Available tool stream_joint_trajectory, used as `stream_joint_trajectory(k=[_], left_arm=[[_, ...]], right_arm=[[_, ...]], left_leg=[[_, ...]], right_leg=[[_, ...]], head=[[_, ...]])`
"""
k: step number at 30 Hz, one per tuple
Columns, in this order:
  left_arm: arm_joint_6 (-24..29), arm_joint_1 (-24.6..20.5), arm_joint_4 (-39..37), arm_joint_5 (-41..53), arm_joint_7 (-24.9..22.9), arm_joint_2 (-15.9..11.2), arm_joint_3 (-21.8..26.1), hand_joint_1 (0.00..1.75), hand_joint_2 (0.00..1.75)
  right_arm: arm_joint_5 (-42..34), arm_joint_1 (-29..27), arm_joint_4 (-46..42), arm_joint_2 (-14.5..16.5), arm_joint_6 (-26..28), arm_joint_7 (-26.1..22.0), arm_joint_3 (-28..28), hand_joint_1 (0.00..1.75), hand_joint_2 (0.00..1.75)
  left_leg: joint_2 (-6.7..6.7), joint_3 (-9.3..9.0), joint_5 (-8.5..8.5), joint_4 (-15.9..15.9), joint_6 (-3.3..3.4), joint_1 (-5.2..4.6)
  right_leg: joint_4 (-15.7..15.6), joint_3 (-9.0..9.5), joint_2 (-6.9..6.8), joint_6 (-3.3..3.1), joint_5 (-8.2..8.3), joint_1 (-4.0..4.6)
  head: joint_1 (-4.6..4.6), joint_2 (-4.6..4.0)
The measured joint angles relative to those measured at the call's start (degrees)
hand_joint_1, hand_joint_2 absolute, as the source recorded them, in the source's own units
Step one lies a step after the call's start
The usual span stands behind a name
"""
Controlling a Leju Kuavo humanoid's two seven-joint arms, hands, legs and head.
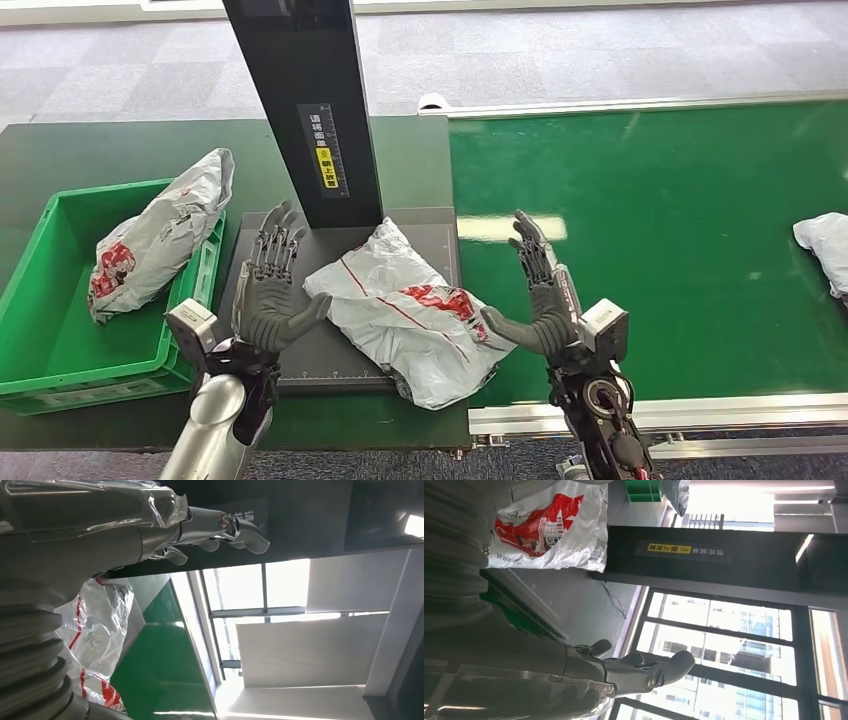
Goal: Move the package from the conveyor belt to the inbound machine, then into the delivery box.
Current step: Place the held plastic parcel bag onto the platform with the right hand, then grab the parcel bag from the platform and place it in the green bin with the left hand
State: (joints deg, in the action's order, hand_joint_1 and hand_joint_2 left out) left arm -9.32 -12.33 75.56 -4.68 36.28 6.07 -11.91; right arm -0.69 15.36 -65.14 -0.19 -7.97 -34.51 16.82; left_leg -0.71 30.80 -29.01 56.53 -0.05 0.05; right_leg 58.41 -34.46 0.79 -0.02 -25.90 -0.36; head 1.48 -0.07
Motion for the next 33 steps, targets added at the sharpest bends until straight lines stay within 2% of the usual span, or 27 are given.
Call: stream_joint_trajectory(k=[4,8,12,17,33], left_arm=[[0.7,0.4,0.3,1.1,-0.8,0.0,0.2,0.0,1.75],[3.1,0.9,0.2,6.9,-4.2,0.0,0.2,0.0,1.75],[3.8,1.9,-0.5,11.0,-5.2,0.0,0.0,0.0,1.75],[8.4,2.3,-1.1,19.2,-8.6,0.1,-1.1,0.0,1.75],[8.9,2.3,-1.9,19.9,-9.3,0.1,-1.7,0.0,1.75]], right_arm=[[0.7,-1.1,-2.2,-0.7,1.3,0.2,-0.6,0.0,1.75],[3.3,-3.1,-4.2,-1.2,7.2,1.7,-2.4,0.0,1.75],[4.2,-5.1,-4.8,-1.4,11.7,4.5,-5.7,0.0,1.75],[5.1,-6.1,-4.8,-1.5,12.4,7.0,-8.7,0.0,1.75],[5.5,-6.7,-4.6,-1.5,12.5,7.3,-10.3,0.0,1.75]], left_leg=[[0.0,-0.02,0.0,0.0,0.0,0.0],[-0.02,-0.01,0.0,0.0,0.0,0.0],[0.0,0.01,-0.01,0.0,0.0,-0.01],[0.0,0.01,-0.02,0.0,0.01,-0.01],[0.01,0.0,-0.01,0.0,0.0,-0.01]], right_leg=[[0.0,0.0,0.0,0.0,0.0,0.0],[0.0,0.01,-0.01,0.0,0.0,0.0],[0.0,-0.01,0.01,0.0,0.0,-0.01],[0.0,-0.01,0.0,0.0,0.0,-0.01],[0.0,0.0,0.0,0.0,0.0,-0.01]], head=[[0.0,0.0],[0.01,0.0],[0.0,-0.01],[0.0,0.0],[0.0,0.0]])
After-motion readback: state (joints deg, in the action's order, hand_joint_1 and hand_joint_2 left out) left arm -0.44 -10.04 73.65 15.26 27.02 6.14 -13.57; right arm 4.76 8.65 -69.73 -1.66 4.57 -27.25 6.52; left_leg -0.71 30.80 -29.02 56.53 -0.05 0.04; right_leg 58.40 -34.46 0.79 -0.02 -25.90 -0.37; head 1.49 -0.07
